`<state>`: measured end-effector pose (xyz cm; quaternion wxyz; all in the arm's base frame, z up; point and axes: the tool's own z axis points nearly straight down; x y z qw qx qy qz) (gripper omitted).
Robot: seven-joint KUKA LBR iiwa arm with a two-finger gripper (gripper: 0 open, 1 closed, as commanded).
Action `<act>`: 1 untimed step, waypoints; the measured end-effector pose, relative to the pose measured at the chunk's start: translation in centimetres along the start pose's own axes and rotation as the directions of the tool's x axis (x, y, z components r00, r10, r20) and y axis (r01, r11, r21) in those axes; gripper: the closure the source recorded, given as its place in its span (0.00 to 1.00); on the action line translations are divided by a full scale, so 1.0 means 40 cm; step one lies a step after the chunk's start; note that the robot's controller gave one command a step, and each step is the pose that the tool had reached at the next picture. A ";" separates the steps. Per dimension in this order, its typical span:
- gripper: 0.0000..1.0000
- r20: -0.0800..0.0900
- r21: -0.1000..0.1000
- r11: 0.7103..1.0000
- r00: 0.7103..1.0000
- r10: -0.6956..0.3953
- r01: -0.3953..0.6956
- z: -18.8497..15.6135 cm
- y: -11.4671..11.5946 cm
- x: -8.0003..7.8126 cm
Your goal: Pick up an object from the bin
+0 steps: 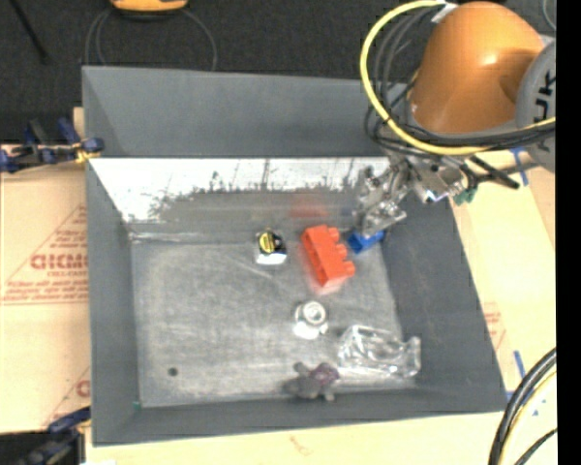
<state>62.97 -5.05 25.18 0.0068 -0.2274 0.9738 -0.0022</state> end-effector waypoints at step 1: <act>0.00 -0.007 -0.006 1.000 1.000 0.003 -0.003 0.013 0.003 0.003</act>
Offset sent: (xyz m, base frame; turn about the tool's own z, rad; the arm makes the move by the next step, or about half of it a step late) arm 0.0000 0.0000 0.0000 0.0000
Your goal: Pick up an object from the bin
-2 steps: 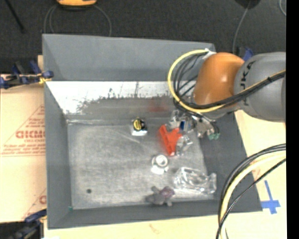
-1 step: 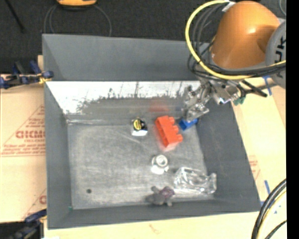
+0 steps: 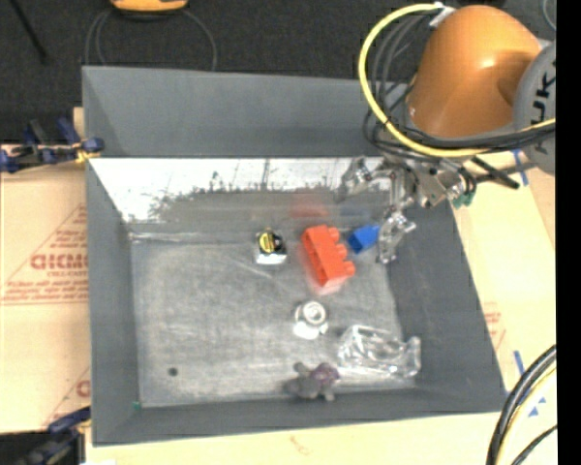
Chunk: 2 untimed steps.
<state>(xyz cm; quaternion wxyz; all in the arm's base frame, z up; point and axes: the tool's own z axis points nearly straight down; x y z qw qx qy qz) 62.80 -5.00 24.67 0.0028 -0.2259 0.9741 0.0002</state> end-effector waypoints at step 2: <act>0.00 0.008 0.013 0.866 0.866 -0.500 0.500 0.424 0.126 0.121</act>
Offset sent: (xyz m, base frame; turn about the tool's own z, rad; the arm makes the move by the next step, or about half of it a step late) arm -0.0125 0.0222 -0.1296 -0.1598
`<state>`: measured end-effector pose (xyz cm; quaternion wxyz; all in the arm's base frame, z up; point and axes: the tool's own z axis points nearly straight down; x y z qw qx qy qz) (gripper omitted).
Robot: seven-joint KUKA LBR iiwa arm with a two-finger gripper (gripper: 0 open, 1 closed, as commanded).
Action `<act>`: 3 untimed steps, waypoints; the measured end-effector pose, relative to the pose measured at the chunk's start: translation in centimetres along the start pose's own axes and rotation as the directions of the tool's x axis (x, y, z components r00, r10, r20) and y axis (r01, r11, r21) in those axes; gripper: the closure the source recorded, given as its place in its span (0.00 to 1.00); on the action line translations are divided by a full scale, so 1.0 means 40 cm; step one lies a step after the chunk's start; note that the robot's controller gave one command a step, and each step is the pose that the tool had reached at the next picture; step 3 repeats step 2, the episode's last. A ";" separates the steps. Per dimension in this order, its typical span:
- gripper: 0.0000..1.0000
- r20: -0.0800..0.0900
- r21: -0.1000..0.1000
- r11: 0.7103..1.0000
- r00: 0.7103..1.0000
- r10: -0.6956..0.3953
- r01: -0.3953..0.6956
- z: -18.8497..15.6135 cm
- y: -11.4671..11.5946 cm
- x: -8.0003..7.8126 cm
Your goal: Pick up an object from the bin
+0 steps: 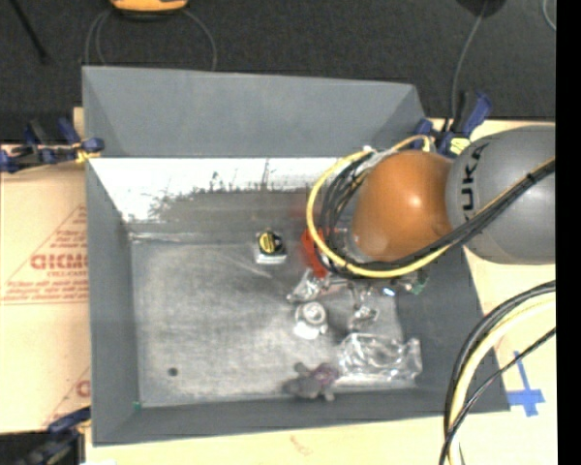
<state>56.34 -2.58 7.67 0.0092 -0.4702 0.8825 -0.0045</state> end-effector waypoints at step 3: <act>1.00 -0.006 -0.008 0.999 0.999 -0.051 0.051 -0.431 0.019 0.037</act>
Offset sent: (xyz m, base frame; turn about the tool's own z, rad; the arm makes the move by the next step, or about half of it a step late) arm 0.0000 0.0000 0.0000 0.0000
